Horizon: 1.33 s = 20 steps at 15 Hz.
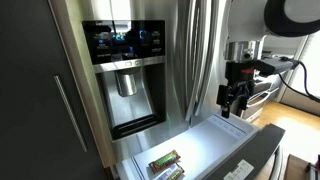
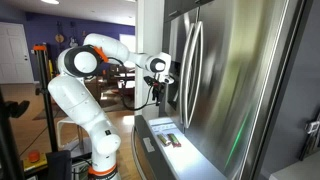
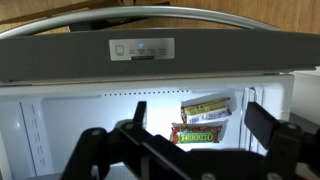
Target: Take one packet out of the freezer drawer and place it on the edge of the drawer
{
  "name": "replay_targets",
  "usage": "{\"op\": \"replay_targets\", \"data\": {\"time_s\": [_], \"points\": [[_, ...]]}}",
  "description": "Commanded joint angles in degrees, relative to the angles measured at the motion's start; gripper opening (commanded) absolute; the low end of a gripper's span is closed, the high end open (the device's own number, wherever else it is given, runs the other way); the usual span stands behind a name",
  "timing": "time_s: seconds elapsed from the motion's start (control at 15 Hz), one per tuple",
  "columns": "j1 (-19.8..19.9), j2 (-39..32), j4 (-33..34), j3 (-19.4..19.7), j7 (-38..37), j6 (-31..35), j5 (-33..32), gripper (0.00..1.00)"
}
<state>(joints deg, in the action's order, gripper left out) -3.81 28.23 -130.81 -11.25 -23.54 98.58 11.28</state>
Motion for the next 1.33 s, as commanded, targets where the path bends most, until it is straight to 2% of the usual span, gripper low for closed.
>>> {"op": "replay_targets", "data": {"time_s": [0.0, 0.6, 0.8, 1.07, 1.13, 1.27], "points": [[0.0, 0.0, 0.1, 0.1, 0.0, -0.1, 0.0, 1.00], [0.0, 0.0, 0.1, 0.1, 0.0, -0.1, 0.0, 1.00], [1.2, -6.2, 0.1, -0.3, -1.0, 5.6, -0.9, 1.00], [-0.1, -14.7, -0.3, -1.8, -0.9, 19.9, -3.2, 1.00], [-0.2, -10.6, -0.4, -0.3, -0.4, 15.0, -2.4, 1.00], [-0.8, -14.4, -0.4, -0.8, -0.5, 19.2, -2.6, 1.00]]}}
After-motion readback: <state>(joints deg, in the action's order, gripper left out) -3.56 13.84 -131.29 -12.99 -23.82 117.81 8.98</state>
